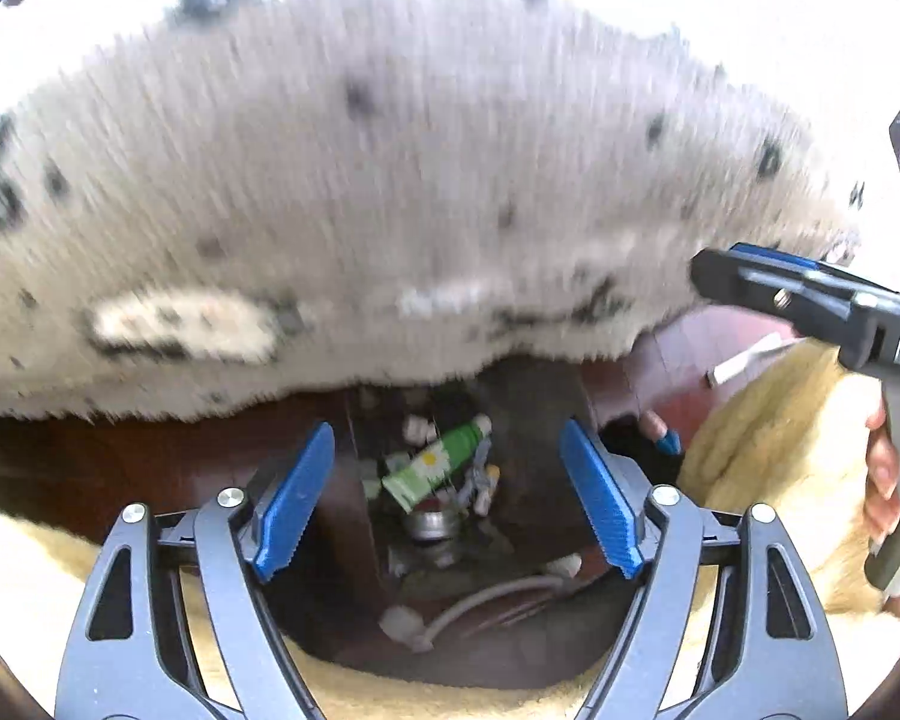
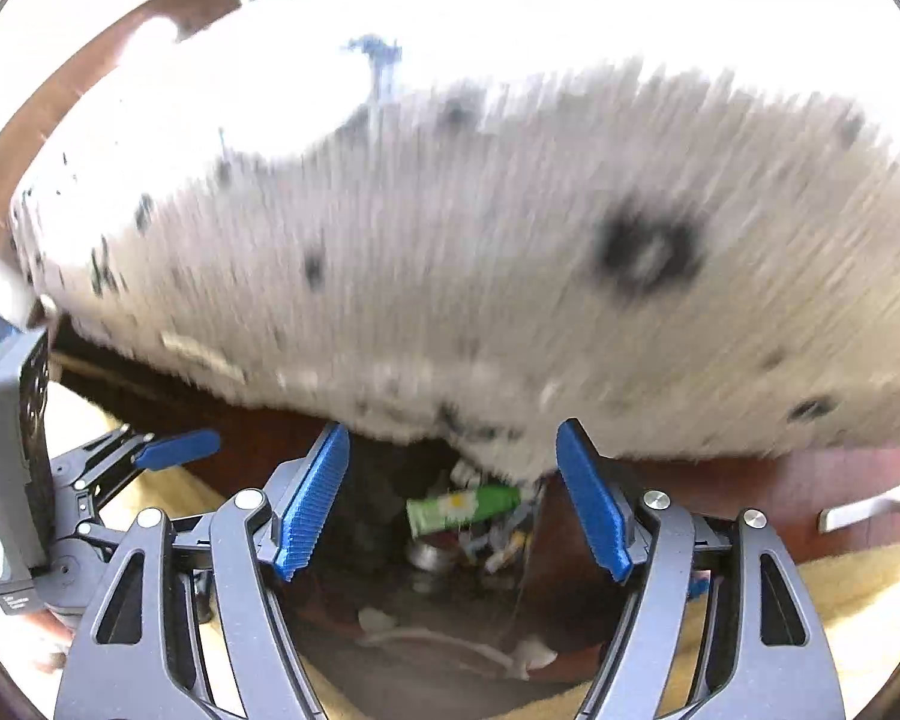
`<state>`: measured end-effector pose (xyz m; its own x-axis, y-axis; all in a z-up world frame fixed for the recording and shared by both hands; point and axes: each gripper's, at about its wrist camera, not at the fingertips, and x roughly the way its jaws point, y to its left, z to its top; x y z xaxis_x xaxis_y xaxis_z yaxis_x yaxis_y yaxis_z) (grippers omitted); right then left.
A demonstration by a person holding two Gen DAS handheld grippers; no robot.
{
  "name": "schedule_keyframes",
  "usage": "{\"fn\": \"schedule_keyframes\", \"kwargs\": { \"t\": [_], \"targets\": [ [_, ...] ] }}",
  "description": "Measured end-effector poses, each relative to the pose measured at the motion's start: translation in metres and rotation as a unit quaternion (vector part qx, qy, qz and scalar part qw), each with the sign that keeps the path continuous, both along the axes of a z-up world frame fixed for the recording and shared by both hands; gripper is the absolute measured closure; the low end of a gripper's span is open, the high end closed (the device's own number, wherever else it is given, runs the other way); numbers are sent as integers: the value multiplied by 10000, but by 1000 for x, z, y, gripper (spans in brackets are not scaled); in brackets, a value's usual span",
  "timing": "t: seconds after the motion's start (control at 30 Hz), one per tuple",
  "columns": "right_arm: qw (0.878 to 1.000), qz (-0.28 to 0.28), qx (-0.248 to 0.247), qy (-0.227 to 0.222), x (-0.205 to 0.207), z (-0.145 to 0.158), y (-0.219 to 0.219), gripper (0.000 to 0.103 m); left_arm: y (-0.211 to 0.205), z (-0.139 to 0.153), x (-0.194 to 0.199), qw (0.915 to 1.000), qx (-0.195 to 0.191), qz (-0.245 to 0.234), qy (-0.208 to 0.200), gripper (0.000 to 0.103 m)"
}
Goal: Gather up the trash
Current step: 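Move both tools back over the bed toward the bottle and spool, then grasp the green Origins bottle with right gripper while left gripper grasps black thread spool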
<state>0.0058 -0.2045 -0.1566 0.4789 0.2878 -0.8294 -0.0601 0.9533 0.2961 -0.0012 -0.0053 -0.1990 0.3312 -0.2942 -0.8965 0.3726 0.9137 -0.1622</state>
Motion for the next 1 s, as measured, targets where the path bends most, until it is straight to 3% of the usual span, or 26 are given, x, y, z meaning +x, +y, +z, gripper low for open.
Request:
{"fn": "schedule_keyframes", "kwargs": {
  "t": [0.37, 0.5, 0.67, 1.0],
  "targets": [
    [9908, -234, -747, -1101, 61, 100, -44, 22, -7, 87, 50, 9937, 33, -36, -1118, 27],
    [9915, -344, -676, -1061, 104, 110, -63, 22, -20, 103, 82, 9887, 120, -94, -1493, 27],
    [9884, -459, -933, -1110, 161, 115, -62, 22, -41, 121, 120, 9842, 253, -164, -1746, 27],
    [9885, -818, -843, -952, 273, 106, -53, 9, -67, 117, 184, 9874, 186, 73, -1570, 27]
  ]
}}
